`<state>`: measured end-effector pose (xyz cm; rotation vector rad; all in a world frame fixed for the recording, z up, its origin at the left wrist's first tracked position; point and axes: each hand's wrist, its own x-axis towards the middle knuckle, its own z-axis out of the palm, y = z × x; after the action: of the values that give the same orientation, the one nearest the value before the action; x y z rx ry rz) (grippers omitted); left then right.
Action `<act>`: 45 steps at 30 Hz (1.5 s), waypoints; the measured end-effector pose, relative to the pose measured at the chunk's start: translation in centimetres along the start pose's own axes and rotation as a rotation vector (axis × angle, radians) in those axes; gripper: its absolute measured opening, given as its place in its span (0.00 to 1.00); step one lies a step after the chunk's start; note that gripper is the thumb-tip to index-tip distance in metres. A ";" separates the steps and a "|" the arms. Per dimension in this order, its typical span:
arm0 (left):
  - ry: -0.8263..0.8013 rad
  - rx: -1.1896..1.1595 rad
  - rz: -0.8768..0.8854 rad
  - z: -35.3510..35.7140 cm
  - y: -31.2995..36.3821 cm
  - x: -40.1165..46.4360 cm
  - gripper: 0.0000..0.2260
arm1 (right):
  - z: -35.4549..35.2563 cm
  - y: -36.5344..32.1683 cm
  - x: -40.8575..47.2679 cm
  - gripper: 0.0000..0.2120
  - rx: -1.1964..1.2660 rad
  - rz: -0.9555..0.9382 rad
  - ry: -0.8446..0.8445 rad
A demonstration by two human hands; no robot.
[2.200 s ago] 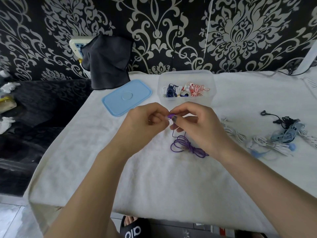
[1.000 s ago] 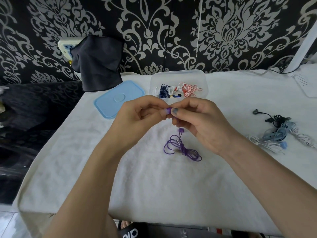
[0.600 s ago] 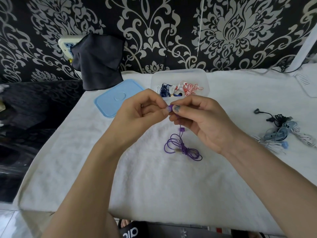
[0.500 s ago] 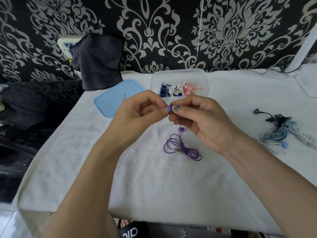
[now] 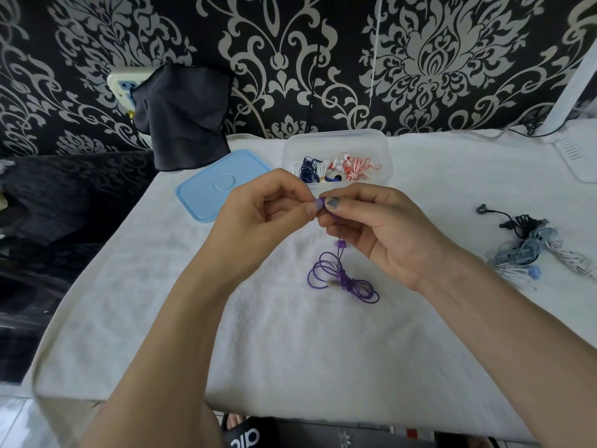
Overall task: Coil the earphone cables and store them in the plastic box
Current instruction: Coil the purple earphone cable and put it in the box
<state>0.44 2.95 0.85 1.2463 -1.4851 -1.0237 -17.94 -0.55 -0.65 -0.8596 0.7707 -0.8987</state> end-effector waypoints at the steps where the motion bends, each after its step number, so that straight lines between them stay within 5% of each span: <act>1: -0.002 0.011 0.006 0.0 0.0 0.0 0.03 | 0.0 -0.1 0.0 0.06 0.007 0.012 -0.001; 11: -0.032 0.071 0.049 -0.1 -0.3 0.1 0.03 | 0.1 -0.2 -0.3 0.06 0.005 0.057 -0.007; 18: -0.101 -0.232 -0.141 -0.1 0.2 0.5 0.02 | 0.5 -0.2 -0.4 0.08 -0.002 0.027 -0.040; 22: -0.104 -0.382 -0.261 0.3 0.4 0.6 0.10 | 0.9 0.0 -0.5 0.07 0.010 0.023 -0.061; 31: -0.016 -0.064 0.095 0.8 0.3 0.1 0.04 | 0.9 0.0 -0.5 0.07 0.148 0.134 -0.073; 45: 0.016 0.033 0.157 0.6 0.0 -0.5 0.04 | 0.9 0.1 -0.5 0.07 0.251 0.154 -0.098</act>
<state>-0.07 3.46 0.67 1.1389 -1.5668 -0.8869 -17.41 0.18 -0.22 -0.6103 0.6153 -0.7910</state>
